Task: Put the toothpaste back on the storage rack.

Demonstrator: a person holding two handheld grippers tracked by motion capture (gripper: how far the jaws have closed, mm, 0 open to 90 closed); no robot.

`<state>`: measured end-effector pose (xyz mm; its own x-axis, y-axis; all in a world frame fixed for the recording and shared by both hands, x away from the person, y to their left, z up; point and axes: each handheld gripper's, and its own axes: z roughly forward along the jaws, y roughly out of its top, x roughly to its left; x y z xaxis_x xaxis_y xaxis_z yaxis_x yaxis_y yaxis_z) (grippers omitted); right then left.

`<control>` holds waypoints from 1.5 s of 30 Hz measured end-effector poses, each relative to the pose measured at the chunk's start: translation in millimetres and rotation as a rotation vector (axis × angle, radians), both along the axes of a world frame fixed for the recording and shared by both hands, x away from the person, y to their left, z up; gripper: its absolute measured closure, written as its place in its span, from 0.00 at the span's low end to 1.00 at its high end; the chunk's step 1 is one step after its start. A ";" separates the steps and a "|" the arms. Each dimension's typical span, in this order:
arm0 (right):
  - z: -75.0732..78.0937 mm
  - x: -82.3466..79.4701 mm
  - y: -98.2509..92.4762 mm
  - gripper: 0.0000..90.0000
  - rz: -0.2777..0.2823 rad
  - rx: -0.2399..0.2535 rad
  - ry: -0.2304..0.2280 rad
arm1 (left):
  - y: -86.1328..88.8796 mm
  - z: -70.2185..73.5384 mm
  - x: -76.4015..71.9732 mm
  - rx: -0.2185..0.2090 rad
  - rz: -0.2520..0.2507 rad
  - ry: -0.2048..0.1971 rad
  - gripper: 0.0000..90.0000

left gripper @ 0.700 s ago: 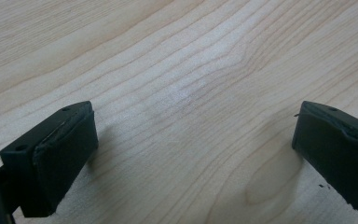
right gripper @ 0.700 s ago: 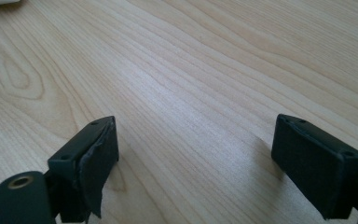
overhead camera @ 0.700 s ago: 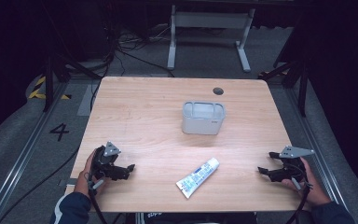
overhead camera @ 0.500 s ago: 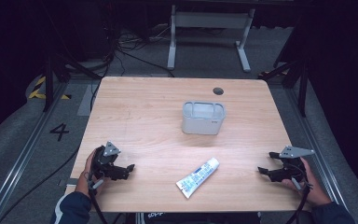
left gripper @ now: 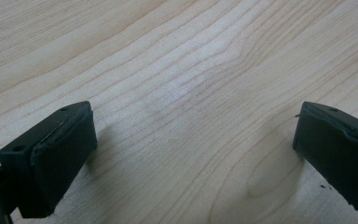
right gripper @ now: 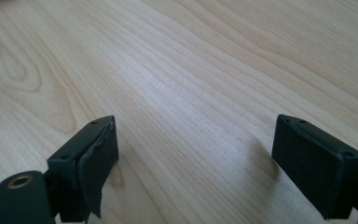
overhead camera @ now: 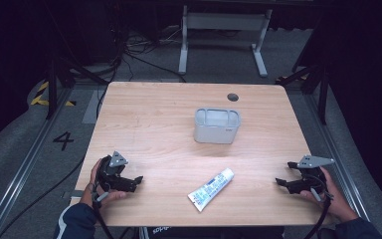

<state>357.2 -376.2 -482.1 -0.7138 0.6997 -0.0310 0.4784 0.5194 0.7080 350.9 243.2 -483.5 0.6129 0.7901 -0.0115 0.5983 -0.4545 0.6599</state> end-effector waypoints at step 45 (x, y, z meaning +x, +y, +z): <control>62.3 14.4 102.9 0.23 0.392 -0.187 -0.038 | 2.4 0.4 2.1 0.013 -0.026 -0.014 0.00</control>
<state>371.6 -273.3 -419.8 -0.9204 0.3557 -0.1626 0.1947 0.7774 0.5981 353.0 245.6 -483.1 0.6330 0.7741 0.0077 0.5768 -0.4783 0.6623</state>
